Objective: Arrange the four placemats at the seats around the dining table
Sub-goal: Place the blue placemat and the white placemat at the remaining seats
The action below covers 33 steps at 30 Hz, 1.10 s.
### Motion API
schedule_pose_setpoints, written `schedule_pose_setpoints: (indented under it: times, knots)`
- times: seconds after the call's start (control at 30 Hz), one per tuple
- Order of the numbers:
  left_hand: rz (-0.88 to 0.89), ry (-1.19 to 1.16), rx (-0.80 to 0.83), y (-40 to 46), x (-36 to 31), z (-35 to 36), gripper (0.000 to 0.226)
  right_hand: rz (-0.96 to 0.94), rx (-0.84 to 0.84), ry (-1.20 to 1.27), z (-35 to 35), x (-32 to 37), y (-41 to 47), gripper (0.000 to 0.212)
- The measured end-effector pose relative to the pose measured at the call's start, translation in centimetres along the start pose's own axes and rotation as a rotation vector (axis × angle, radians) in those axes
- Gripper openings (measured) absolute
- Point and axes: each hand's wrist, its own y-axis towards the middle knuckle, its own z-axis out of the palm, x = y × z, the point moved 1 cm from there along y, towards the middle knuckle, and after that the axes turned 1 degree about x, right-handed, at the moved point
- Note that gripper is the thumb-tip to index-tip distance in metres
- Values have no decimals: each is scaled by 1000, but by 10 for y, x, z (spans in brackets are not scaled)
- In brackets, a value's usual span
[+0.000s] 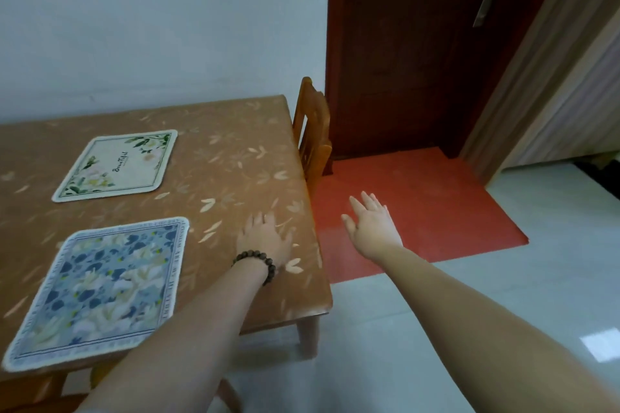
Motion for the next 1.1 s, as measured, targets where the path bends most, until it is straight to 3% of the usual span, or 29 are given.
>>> schedule_pose_setpoints:
  times: [0.23, 0.53, 0.83, 1.1]
  knots:
    - [-134, -74, -36, 24, -69, 9, 73, -126, 43, -24, -40, -55, 56, 53]
    - [-286, -86, -102, 110, -87, 6, 74, -303, 69, -16, -44, -58, 183, 53]
    - [-541, -155, -219, 251, -56, -22, 74, -602, 160, -157, -30, 16, 384, 55]
    - [-793, -210, -235, 302, -18, -45, 75, -859, 313, -239, 5, 90, 471, 54]
